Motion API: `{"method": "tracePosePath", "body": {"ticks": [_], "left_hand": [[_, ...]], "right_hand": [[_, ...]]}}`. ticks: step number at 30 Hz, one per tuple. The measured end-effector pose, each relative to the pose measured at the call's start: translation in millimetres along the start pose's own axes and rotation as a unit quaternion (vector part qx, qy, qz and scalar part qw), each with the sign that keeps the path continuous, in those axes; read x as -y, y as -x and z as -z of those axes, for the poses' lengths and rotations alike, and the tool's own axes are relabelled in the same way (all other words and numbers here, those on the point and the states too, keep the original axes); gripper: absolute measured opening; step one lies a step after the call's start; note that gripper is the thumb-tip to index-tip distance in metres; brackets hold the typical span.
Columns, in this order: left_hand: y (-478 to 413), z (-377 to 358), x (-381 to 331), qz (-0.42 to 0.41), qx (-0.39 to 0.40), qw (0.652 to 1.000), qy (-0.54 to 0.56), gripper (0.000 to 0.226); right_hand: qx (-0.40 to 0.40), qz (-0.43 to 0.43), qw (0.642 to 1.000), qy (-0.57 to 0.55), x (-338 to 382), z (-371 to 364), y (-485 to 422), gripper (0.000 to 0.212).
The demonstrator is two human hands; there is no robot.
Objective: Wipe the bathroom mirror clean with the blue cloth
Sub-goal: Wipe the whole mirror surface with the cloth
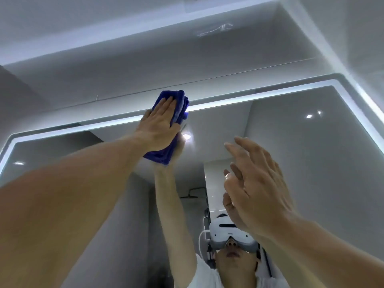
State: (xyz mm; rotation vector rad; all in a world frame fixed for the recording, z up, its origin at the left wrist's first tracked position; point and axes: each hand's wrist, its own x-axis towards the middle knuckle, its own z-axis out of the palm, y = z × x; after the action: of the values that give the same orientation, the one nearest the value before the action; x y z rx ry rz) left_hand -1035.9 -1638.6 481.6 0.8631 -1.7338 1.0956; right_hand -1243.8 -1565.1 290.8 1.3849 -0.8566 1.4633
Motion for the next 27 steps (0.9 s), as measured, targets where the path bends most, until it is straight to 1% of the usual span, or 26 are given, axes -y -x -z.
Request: {"method": "tracePosePath", "body": {"ticks": [2, 4, 6, 9, 12, 13, 16, 18, 21, 22, 23, 25, 27], "left_hand": [[-20.4, 3.6, -5.1, 0.047, -0.003, 0.999, 0.012, 0.063], [-22.8, 0.1, -10.8, 0.078, -0.005, 0.997, 0.013, 0.065], [-10.1, -5.0, -17.7, 0.067, -0.015, 0.998, 0.000, 0.067], [23.8, -12.1, -33.7, 0.000, -0.025, 1.000, -0.011, 0.067], [71.2, -19.8, -57.4, -0.063, 0.005, 0.997, -0.044, 0.068], [92.6, -24.3, -67.3, -0.094, 0.003, 0.994, -0.059, 0.069], [164.5, -41.4, -92.5, -0.229, -0.003, 0.971, -0.073, 0.070], [194.1, -51.2, -92.7, -0.285, 0.033, 0.953, -0.101, 0.066], [178.3, -47.1, -76.1, -0.346, 0.056, 0.928, -0.123, 0.064], [162.3, -41.3, -72.4, -0.347, 0.055, 0.928, -0.127, 0.064], [142.3, -34.7, -69.3, -0.327, 0.046, 0.936, -0.122, 0.064], [94.8, -24.8, -62.1, -0.235, 0.013, 0.968, -0.089, 0.066], [40.4, -15.8, -58.7, -0.125, 0.006, 0.991, -0.051, 0.065]], "right_hand": [[-0.004, 0.006, 1.000, -0.003, -1.2, 0.9, -9.6, 0.053], [-0.009, 0.001, 1.000, -0.010, -1.8, 1.7, -16.0, 0.053], [-0.016, -0.011, 1.000, -0.020, -2.3, 4.2, -17.1, 0.054], [-0.024, -0.008, 1.000, -0.015, -1.2, 12.2, -10.6, 0.055], [-0.006, -0.017, 1.000, -0.009, -1.1, 24.7, -5.1, 0.052], [0.002, -0.025, 1.000, -0.013, -1.7, 29.2, -4.0, 0.053], [0.009, -0.046, 0.999, -0.022, -3.1, 42.4, -0.6, 0.055], [0.005, -0.047, 0.999, -0.023, -3.1, 48.5, 1.9, 0.054], [0.015, -0.038, 0.999, -0.013, -5.0, 52.1, 2.8, 0.054], [0.019, -0.039, 0.999, -0.011, -6.6, 52.7, 2.4, 0.055], [0.022, -0.042, 0.999, -0.010, -7.9, 53.1, 1.9, 0.055], [0.023, -0.043, 0.999, -0.011, -9.6, 52.7, 2.4, 0.055], [0.020, -0.040, 0.999, -0.007, -10.8, 51.9, 4.0, 0.056]]}}
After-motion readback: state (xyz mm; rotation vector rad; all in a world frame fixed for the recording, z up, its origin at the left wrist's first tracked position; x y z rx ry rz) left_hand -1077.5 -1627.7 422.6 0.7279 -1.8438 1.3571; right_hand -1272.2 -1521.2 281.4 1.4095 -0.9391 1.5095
